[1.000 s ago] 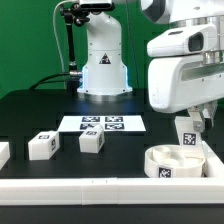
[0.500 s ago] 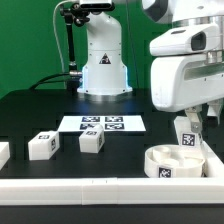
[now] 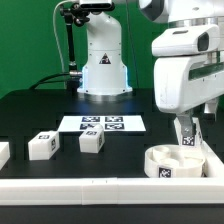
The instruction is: Assemble stool
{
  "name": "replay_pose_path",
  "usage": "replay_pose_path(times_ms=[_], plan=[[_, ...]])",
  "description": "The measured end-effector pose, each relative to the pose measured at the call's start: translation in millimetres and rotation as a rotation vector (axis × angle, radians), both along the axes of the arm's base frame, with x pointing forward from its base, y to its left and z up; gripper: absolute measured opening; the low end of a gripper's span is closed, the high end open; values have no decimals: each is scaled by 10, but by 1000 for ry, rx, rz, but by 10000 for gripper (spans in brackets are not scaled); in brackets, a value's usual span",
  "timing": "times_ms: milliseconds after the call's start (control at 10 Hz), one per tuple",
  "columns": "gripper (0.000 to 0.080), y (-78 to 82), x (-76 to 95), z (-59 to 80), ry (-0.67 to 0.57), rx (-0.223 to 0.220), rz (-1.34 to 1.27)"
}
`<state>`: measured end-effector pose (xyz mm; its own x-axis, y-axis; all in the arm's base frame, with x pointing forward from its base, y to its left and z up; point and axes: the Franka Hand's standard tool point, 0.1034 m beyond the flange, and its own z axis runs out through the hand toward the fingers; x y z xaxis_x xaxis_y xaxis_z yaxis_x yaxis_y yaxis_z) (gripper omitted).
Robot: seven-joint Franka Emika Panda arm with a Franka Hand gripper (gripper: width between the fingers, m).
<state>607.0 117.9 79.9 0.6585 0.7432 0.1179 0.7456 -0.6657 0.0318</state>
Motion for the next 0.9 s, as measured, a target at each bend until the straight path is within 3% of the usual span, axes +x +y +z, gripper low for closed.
replay_pose_path(times_ms=[600, 700, 800, 900], plan=[[623, -58, -141, -103, 17, -7, 38], [488, -39, -140, -103, 17, -7, 38], [488, -47, -141, -109, 18, -7, 39], [352, -61, -141, -116, 19, -7, 38]])
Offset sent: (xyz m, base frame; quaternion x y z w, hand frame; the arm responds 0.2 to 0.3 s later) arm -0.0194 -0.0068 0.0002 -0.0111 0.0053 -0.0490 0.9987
